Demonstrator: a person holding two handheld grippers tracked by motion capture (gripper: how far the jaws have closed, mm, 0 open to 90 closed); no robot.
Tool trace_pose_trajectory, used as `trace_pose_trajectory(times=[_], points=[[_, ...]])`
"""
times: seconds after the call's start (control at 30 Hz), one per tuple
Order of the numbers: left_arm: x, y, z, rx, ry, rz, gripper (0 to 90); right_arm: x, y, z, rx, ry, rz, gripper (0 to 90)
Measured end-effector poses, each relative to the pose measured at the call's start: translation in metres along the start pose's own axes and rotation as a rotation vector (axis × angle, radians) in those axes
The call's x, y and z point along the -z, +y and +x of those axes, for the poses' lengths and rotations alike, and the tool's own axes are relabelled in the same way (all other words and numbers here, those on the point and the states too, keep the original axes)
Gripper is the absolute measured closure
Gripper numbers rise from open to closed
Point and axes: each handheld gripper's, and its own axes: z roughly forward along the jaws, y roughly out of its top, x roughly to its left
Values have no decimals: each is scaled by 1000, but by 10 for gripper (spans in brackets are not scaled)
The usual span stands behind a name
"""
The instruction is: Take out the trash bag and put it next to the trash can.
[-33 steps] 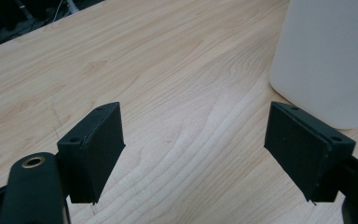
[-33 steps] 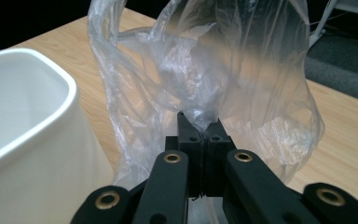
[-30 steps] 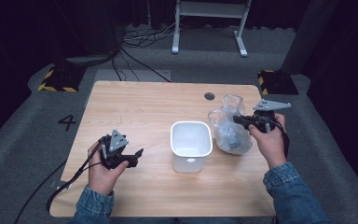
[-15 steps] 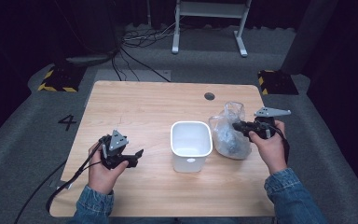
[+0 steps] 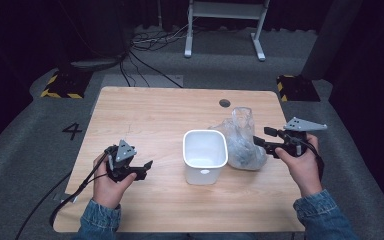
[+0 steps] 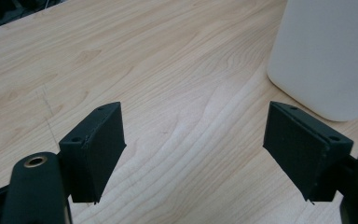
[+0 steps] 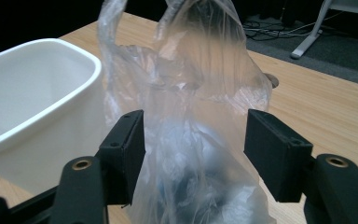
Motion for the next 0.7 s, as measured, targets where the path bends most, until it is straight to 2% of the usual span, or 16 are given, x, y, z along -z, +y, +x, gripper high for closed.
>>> trace_pose_trajectory(times=[0.17, 0.37, 0.7], points=[[6, -5, 2, 5, 12, 9, 200, 13, -2, 1, 18, -9, 7, 384], [11, -11, 2, 11, 10, 14, 201, 26, -12, -4, 24, -35, 18, 352], [16, -25, 4, 26, 20, 32, 202, 40, -41, -12, -6, -62, 58, 319]])
